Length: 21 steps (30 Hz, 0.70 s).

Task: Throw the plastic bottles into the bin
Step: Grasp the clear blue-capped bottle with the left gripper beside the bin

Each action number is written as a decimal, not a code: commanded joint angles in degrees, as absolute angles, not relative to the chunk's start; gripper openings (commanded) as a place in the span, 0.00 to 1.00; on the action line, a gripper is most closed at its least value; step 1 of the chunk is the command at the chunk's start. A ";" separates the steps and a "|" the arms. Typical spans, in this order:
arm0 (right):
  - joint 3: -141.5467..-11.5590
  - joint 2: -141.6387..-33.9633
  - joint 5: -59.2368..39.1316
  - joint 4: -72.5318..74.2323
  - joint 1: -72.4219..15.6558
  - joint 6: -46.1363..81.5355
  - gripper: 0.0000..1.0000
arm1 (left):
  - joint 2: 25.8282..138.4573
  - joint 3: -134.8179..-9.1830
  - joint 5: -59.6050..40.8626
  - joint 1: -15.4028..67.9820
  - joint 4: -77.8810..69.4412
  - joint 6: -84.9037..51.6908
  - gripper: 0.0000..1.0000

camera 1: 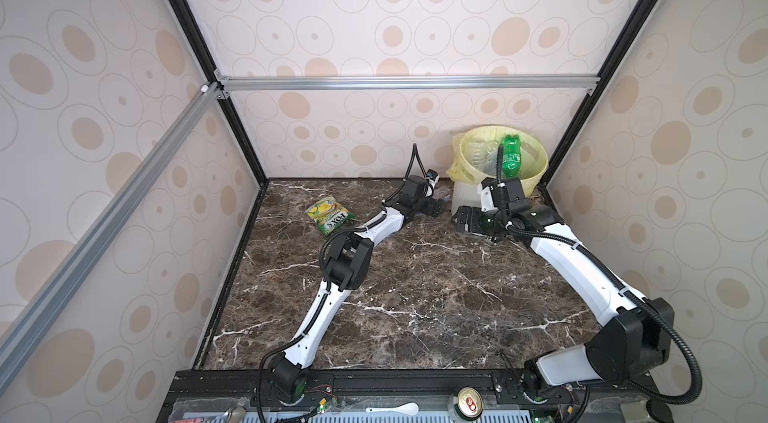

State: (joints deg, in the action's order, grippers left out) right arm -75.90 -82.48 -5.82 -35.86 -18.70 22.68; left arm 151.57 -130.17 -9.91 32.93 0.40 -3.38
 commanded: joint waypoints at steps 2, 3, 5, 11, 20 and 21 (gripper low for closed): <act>-76.80 -81.91 -6.32 -36.36 -18.94 22.41 1.00 | 155.36 -133.90 -9.60 33.16 1.73 -2.92 0.90; -76.64 -81.83 -6.43 -36.10 -18.92 22.54 1.00 | 155.46 -133.76 -9.87 33.22 1.72 -3.09 0.89; -76.33 -81.88 -6.53 -35.92 -18.96 22.69 1.00 | 155.65 -133.40 -10.31 33.19 1.59 -3.42 0.88; -75.85 -82.00 -6.69 -35.50 -18.92 23.12 1.00 | 156.20 -133.39 -11.84 33.19 2.20 -4.63 0.78; -75.42 -81.61 -6.86 -35.28 -18.97 23.85 1.00 | 154.81 -131.30 -14.34 33.14 2.96 -7.16 0.58; -75.33 -81.49 -6.86 -35.33 -18.92 23.91 1.00 | 154.58 -130.95 -14.52 33.14 2.92 -7.31 0.58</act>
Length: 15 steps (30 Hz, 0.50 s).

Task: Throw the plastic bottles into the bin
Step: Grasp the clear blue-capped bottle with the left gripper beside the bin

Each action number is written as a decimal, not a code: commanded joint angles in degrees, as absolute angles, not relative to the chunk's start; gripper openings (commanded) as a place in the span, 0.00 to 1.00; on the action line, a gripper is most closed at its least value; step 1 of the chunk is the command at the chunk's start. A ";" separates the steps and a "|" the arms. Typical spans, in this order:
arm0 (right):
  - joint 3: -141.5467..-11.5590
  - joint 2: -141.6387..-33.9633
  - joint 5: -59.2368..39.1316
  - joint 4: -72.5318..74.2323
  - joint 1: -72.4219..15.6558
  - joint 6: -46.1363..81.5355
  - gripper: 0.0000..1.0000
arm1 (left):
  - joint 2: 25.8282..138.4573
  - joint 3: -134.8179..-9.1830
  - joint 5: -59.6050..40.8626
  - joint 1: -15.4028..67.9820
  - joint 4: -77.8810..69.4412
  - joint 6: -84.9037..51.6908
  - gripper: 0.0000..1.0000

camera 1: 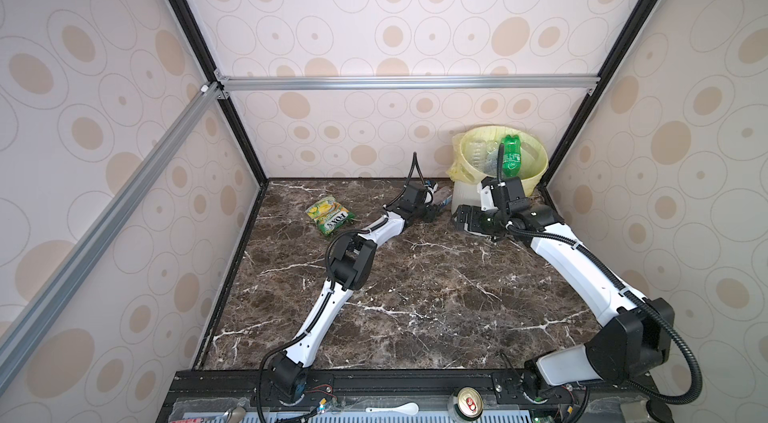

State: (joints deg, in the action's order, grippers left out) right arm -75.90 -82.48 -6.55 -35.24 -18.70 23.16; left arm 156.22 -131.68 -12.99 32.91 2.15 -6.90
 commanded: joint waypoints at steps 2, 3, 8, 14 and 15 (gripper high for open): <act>-75.02 -81.21 -6.81 -35.29 -18.90 23.99 1.00 | 153.62 -129.80 -15.36 33.08 2.73 -7.55 0.55; -74.89 -81.06 -6.77 -35.28 -18.90 24.08 1.00 | 152.97 -128.79 -15.81 33.12 2.37 -7.67 0.55; -74.23 -80.43 -6.77 -35.37 -18.95 24.45 1.00 | 147.74 -120.58 -18.87 32.63 -1.69 -9.93 0.55; -72.88 -79.87 -6.99 -34.72 -18.89 25.43 1.00 | 141.62 -111.25 -21.58 31.12 -5.65 -14.45 0.54; -72.65 -79.76 -7.10 -34.62 -18.97 25.62 1.00 | 140.48 -109.39 -21.72 30.84 -6.45 -15.24 0.54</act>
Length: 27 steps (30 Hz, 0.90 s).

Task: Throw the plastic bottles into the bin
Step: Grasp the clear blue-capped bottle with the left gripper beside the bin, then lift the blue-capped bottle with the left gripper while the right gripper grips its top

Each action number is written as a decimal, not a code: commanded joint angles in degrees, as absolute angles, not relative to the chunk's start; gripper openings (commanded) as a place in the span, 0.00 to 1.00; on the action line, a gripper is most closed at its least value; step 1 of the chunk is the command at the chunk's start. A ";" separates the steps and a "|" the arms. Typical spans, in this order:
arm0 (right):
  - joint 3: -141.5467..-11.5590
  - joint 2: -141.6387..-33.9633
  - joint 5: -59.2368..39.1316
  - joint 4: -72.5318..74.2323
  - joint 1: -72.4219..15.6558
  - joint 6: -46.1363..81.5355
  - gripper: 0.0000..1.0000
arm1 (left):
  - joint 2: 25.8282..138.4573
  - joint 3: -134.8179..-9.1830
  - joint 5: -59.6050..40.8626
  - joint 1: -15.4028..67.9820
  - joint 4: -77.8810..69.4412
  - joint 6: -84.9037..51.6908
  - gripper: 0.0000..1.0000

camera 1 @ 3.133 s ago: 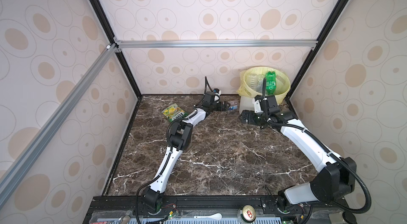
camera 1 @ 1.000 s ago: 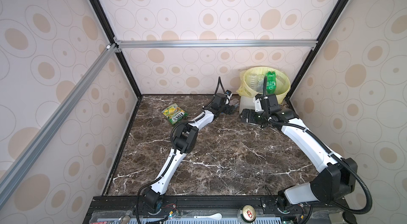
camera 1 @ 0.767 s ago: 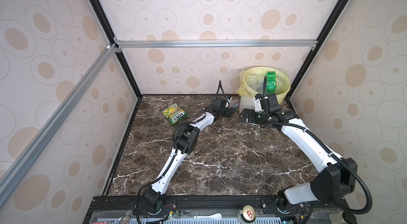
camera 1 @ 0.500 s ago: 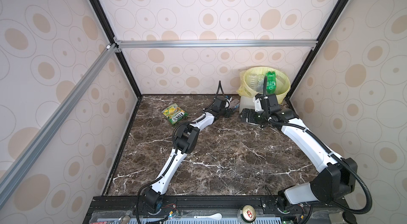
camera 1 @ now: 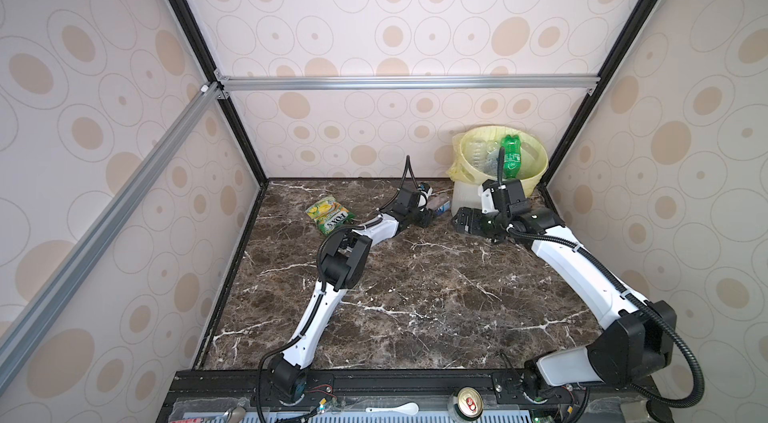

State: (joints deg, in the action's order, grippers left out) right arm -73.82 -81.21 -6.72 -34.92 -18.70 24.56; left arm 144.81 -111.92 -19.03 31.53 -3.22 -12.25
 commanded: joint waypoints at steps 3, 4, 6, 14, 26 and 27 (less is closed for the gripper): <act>-71.69 -79.28 -7.20 -33.90 -18.94 26.34 1.00 | 136.33 -103.22 -21.72 30.00 -9.22 -17.62 0.54; -71.40 -79.15 -7.21 -33.67 -18.95 26.64 1.00 | 135.18 -101.31 -21.59 29.71 -10.04 -18.60 0.54; -70.58 -78.93 -7.36 -32.87 -18.93 27.43 1.00 | 132.59 -98.00 -21.62 29.34 -11.30 -20.14 0.54; -66.68 -78.92 -9.18 -29.62 -18.93 33.37 1.00 | 121.12 -83.22 -22.39 28.59 -15.77 -25.14 0.54; -61.41 -80.20 -13.44 -19.55 -19.50 44.75 1.00 | 108.25 -63.07 -26.63 27.90 -28.79 -38.87 0.53; -61.77 -80.46 -13.44 -19.15 -19.68 45.25 1.00 | 107.62 -62.49 -26.63 28.00 -27.99 -39.29 0.53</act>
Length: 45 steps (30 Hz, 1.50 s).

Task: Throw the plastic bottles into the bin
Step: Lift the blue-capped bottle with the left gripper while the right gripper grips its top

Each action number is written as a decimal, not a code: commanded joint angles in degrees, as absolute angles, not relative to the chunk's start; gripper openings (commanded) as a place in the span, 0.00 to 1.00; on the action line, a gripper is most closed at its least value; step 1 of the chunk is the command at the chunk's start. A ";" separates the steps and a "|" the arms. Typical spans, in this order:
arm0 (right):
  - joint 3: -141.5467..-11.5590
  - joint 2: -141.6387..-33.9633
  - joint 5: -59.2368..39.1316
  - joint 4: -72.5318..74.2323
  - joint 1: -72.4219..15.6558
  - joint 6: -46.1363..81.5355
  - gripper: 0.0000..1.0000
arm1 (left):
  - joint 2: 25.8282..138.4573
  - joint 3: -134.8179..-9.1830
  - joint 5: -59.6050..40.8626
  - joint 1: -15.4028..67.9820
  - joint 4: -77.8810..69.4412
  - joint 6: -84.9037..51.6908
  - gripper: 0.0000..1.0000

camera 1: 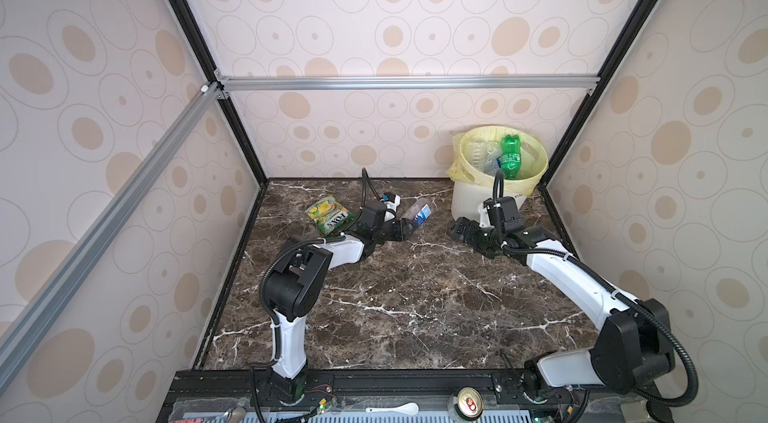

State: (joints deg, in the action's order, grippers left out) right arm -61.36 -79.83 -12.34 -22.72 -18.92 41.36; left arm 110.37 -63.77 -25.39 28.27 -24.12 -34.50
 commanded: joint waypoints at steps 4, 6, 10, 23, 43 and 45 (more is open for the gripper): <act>-62.99 -82.86 -14.16 -15.93 -21.04 47.97 1.00 | 103.61 -59.18 -26.38 28.76 -27.61 -40.52 0.53; -64.33 -84.85 -14.33 -14.74 -22.20 49.38 1.00 | 101.48 -57.93 -26.37 29.24 -27.17 -41.44 0.53; -66.74 -88.44 -14.01 -11.97 -24.70 51.48 1.00 | 97.44 -54.87 -25.21 29.87 -26.46 -44.82 0.53; -70.03 -94.05 -15.91 -6.15 -27.77 55.90 1.00 | 93.08 -50.64 -23.31 31.94 -23.91 -48.44 0.52; -71.14 -96.57 -17.00 -4.67 -28.11 57.73 0.66 | 91.96 -52.82 -19.68 36.56 -22.48 -48.83 0.53; -70.35 -96.04 -16.72 -4.61 -28.09 57.69 0.62 | 91.68 -53.28 -19.36 36.80 -22.04 -48.53 0.54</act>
